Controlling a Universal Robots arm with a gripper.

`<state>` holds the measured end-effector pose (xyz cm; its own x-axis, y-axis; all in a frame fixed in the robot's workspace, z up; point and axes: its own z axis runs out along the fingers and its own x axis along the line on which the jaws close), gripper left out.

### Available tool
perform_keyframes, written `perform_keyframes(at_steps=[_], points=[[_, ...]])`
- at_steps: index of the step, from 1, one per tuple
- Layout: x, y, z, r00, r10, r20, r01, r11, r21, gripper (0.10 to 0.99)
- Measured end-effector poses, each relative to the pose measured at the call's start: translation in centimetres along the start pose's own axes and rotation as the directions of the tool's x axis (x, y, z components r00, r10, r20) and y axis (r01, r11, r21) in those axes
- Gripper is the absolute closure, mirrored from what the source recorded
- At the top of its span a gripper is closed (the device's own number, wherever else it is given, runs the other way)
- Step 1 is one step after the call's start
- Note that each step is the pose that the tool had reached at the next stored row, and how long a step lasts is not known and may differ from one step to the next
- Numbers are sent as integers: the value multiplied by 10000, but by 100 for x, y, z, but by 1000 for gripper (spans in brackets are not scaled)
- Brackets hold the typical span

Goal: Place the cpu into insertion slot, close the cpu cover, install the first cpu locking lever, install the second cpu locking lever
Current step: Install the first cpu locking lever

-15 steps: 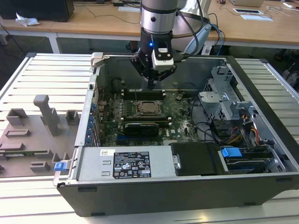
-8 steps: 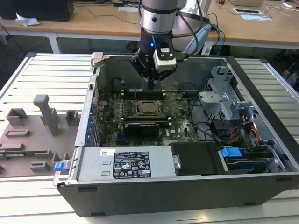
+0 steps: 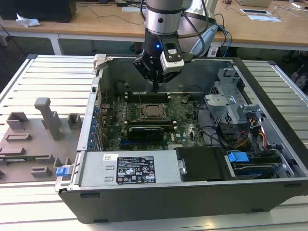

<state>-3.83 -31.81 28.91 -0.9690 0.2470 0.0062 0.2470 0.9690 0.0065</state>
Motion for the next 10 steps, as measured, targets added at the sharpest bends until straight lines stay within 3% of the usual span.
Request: perform_keyframes(at_steps=[10], points=[[0,0,0,9934,-1149,-7,1149,9934,6,980]])
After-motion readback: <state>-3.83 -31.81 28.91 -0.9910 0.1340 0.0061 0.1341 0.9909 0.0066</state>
